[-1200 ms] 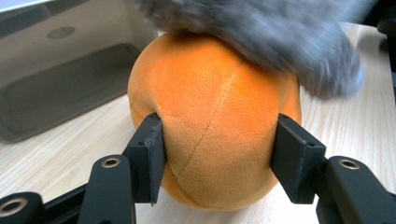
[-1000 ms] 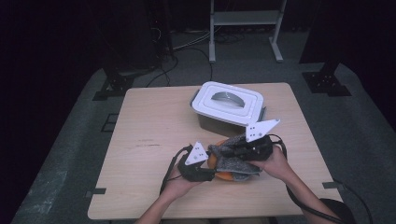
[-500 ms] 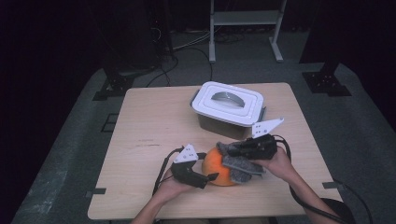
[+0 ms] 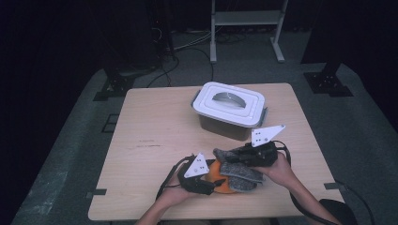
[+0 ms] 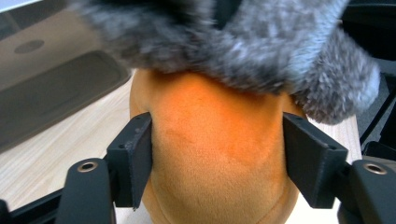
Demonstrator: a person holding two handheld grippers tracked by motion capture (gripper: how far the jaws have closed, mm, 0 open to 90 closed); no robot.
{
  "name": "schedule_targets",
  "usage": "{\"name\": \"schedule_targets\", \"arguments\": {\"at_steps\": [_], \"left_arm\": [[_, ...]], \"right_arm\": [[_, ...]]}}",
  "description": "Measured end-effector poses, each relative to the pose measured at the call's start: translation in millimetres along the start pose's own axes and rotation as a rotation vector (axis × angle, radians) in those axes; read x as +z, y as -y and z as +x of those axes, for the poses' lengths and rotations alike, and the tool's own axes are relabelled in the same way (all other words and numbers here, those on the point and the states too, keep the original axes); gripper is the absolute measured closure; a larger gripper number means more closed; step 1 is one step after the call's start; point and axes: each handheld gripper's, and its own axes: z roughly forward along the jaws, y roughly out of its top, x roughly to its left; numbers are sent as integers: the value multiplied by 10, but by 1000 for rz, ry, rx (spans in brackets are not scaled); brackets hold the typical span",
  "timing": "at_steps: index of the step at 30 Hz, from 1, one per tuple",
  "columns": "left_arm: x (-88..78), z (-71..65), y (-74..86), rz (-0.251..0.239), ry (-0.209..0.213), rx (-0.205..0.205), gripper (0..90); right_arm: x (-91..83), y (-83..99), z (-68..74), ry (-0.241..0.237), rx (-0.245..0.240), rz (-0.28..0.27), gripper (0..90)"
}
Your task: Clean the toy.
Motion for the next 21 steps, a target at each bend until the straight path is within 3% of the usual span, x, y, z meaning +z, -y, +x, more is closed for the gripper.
{"name": "schedule_targets", "arguments": {"at_steps": [3, 8, 13, 14, 15, 16, 18, 21], "left_arm": [[-20, 15, 32, -10, 12, -27, 258], [0, 99, 11, -9, 53, -91, 77], [86, 155, 12, 6, 140, -137, 64], [93, 142, 19, 2, 153, -132, 125], [81, 107, 15, -2, 115, -90, 201], [73, 98, 6, 1, 105, -75, 273], [50, 62, -33, -4, 58, -27, 338], [11, 15, -111, 5, -45, 84, 367]], "right_arm": [[-62, 96, 16, 3, 5, -4, 800], [-171, 213, 21, -9, 27, -25, 799], [-169, 264, 36, -88, 2, -40, 797], [-167, 268, 40, -97, 1, -39, 797], [-168, 266, 41, -103, 1, -36, 796], [-174, 256, 36, -102, 0, -40, 796], [-181, 207, 29, -89, 7, -51, 796], [-162, 54, 36, -40, -14, -61, 795]]}}
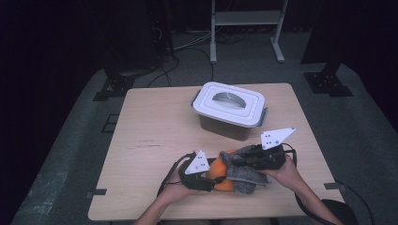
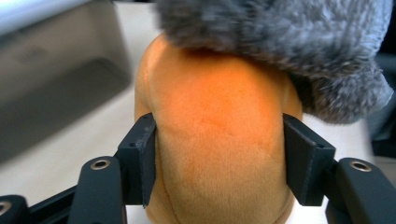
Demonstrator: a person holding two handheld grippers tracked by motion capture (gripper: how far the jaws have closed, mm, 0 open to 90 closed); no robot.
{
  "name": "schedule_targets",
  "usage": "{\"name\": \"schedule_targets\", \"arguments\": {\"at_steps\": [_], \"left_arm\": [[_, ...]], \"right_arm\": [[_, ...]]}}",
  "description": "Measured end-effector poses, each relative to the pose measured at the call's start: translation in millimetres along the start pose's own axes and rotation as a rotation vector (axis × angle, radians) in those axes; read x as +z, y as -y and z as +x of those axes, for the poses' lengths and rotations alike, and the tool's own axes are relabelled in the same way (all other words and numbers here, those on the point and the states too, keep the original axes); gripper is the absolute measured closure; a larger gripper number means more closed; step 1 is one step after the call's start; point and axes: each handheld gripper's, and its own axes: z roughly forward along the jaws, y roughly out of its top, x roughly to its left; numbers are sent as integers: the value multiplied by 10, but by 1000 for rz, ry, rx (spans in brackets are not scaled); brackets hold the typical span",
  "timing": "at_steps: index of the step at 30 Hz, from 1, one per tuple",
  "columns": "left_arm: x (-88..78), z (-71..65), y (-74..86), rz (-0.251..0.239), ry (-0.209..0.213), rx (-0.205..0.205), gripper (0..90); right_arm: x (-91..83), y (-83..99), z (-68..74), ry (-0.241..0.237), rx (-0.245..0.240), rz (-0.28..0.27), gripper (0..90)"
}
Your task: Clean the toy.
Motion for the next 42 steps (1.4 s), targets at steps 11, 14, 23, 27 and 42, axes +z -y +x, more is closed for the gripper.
{"name": "schedule_targets", "arguments": {"at_steps": [11, 14, 23, 27, 42], "left_arm": [[-102, 131, 164, -38, 59, -123, 131], [-88, 210, 166, -32, 76, -175, 80], [-11, 54, 60, 6, 53, -21, 321], [-31, 59, 60, 12, 52, 4, 343], [-107, 253, 195, 28, 91, -38, 177]], "right_arm": [[-30, 200, -112, 39, 52, 32, 796], [-10, 220, -99, 11, 38, 36, 795], [99, -52, 6, 6, -28, 41, 795], [184, -154, 33, 17, -68, 70, 795], [34, 65, -75, 59, 21, 51, 795]]}}
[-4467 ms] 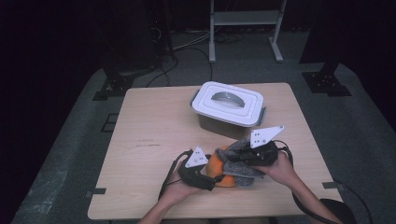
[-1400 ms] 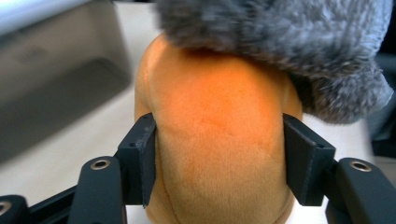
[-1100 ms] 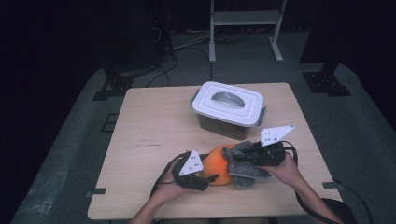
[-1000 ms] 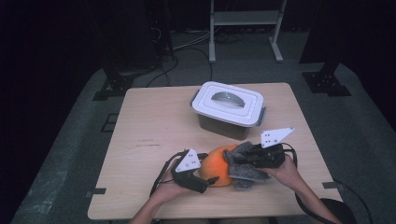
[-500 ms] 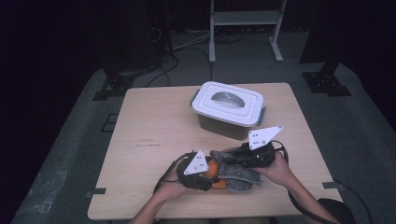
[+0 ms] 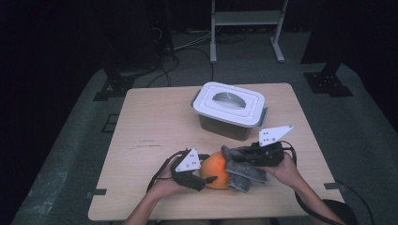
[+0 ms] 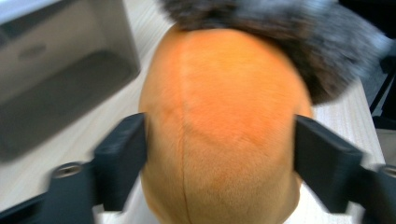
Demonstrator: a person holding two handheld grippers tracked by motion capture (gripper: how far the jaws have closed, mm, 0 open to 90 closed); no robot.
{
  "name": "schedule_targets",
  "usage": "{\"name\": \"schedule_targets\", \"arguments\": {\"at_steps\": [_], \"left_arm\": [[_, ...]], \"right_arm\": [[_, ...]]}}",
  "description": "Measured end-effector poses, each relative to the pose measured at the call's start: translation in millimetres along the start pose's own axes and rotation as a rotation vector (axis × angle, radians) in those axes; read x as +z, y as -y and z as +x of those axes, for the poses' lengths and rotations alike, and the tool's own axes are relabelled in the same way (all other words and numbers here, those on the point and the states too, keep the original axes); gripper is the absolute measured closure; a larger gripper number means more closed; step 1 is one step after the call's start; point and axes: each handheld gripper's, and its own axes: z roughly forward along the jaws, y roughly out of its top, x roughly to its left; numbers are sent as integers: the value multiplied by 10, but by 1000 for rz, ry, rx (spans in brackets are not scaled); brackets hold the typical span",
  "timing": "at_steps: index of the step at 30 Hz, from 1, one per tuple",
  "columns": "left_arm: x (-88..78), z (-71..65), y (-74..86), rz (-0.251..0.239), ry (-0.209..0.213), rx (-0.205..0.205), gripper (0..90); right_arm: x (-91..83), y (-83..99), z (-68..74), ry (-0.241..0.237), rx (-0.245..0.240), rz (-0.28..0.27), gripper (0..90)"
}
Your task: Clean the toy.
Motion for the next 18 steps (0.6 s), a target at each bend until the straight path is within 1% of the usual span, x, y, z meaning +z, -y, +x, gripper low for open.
{"name": "schedule_targets", "arguments": {"at_steps": [1, 2, 3, 4, 6, 8, 9, 10, 11, 12, 13, 15, 18], "left_arm": [[1, 20, 21, 11, 6, -30, 132], [-2, 30, 48, 12, 16, -56, 104], [1, 33, 74, 6, 34, -75, 109], [10, 26, 87, 6, 45, -82, 125], [23, -7, 65, 9, 50, -83, 145], [21, -42, -4, 10, 44, -68, 150], [17, -48, -25, 0, 48, -68, 151], [-1, -50, -54, -35, 58, -73, 154], [-13, -43, -78, -41, 56, -72, 184], [-17, -43, -86, -40, 51, -63, 231], [-10, -32, -79, -20, 41, -46, 258], [-16, -18, -49, -30, 46, -64, 306], [-12, -58, -17, -45, 30, -36, 381]], "right_arm": [[14, 1, 31, -6, -7, -2, 795], [17, 0, 56, -12, -11, 0, 795], [20, -4, 82, -14, -13, 3, 795], [24, -10, 102, -13, -18, 9, 795], [45, -42, 129, -12, -26, 18, 795], [83, -83, 155, -13, -34, 23, 795], [118, -100, 163, -17, -43, 24, 796], [138, -107, 169, -23, -42, 24, 796], [176, -113, 177, -38, -38, 23, 796], [203, -117, 188, -44, -43, 21, 796], [216, -122, 196, -41, -49, 24, 796], [223, -127, 194, -32, -54, 30, 797], [189, -95, 161, -42, -38, 16, 798]]}}
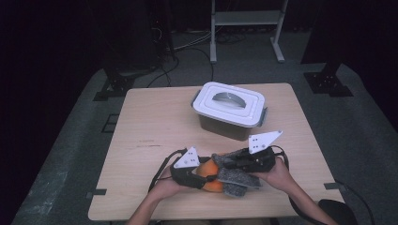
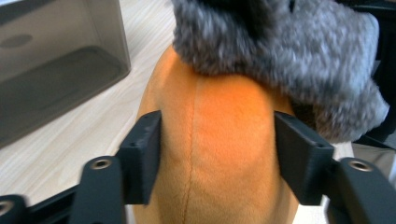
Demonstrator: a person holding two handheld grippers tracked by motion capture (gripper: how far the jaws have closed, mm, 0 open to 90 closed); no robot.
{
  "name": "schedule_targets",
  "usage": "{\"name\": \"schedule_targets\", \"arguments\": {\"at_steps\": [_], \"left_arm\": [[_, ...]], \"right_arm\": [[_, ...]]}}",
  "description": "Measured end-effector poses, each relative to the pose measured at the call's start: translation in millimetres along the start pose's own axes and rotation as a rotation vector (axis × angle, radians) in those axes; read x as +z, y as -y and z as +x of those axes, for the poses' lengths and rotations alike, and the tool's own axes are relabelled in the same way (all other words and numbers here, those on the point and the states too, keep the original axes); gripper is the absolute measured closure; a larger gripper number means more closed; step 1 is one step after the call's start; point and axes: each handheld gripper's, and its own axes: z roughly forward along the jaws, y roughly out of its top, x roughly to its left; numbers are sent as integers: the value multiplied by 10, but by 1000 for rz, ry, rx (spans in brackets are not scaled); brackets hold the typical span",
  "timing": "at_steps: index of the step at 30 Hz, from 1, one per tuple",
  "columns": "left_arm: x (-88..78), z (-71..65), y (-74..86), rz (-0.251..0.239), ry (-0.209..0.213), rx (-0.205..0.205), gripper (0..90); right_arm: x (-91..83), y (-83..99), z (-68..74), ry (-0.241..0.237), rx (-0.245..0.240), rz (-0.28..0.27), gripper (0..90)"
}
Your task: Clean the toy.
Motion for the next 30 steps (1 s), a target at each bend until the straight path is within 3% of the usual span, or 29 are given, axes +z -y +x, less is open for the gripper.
{"name": "schedule_targets", "arguments": {"at_steps": [5, 10, 13, 19, 22, 24, 27, 30], "left_arm": [[2, -23, -16, 4, -1, 28, 404], [-27, -25, 6, -1, 6, 42, 405], [-23, -31, 3, -5, 7, 50, 408], [50, -32, -101, -5, 7, 74, 426], [77, -25, -146, 10, 7, 84, 414], [72, -4, -135, 13, 17, 56, 342], [37, 43, -82, 14, 12, 1, 186], [38, 119, -5, 6, 32, -78, 151]], "right_arm": [[-194, 68, -55, 15, 37, -24, 799], [-486, 156, -141, 101, 64, -26, 799], [-563, 214, -176, 127, 83, -21, 798], [-434, 86, -107, 88, 55, -49, 797], [-279, 24, -54, 63, 18, -19, 796], [-212, 72, -59, 61, 19, 5, 797], [-243, 194, -110, 59, 55, -15, 797], [-339, 279, -151, 71, 88, -26, 797]]}}
